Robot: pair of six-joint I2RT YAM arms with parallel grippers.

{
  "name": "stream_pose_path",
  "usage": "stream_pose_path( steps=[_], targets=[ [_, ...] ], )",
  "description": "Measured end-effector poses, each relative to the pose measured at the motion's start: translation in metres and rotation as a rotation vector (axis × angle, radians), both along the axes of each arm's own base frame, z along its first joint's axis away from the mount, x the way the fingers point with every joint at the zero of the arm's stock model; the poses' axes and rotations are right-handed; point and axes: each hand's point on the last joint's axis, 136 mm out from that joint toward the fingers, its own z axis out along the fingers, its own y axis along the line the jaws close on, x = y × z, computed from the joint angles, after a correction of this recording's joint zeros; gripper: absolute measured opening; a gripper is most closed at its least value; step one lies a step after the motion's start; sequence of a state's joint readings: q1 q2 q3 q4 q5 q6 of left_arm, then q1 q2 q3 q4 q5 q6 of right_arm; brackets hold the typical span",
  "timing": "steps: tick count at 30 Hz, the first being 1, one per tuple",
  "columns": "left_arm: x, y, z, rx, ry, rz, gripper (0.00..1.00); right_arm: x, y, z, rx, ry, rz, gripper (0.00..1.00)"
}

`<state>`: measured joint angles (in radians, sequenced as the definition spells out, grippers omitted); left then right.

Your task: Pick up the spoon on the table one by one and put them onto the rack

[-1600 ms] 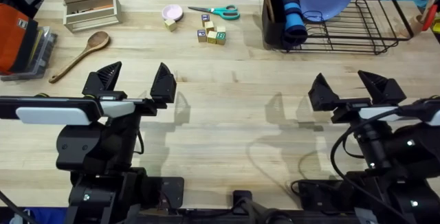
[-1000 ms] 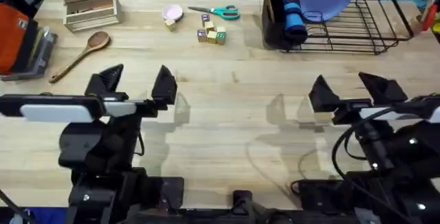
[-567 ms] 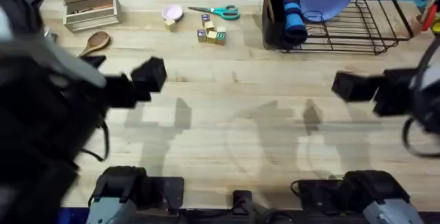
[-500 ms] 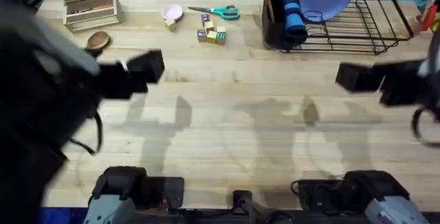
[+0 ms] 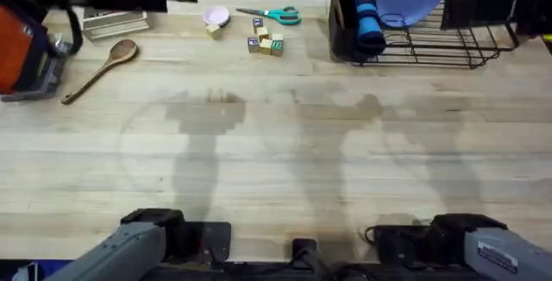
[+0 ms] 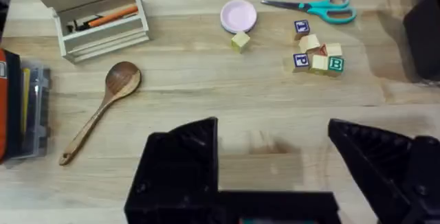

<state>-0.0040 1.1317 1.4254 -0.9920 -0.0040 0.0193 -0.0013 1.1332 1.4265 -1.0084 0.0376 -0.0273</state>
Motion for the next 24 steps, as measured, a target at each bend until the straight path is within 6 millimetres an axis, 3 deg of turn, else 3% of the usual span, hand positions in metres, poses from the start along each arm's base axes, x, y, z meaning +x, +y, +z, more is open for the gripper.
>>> stream_pose_path(
  steps=[5, 11, 16, 24],
  targets=[
    [0.021, 0.001, -0.015, 0.009, 0.069, 0.002, 0.993, 0.005, 0.000, -0.001, 0.000, 0.004, 0.000, 0.993],
    [0.025, 0.009, -0.040, 0.042, 0.166, 0.031, 0.993, 0.005, 0.000, -0.001, 0.000, 0.005, 0.000, 0.993],
    [0.027, 0.016, -0.040, 0.074, 0.160, 0.062, 0.993, 0.005, 0.000, 0.000, 0.000, 0.003, 0.000, 0.993],
    [0.024, 0.051, -0.038, 0.157, 0.169, 0.145, 0.991, 0.005, 0.000, 0.000, 0.000, 0.003, 0.000, 0.993]
  ],
)
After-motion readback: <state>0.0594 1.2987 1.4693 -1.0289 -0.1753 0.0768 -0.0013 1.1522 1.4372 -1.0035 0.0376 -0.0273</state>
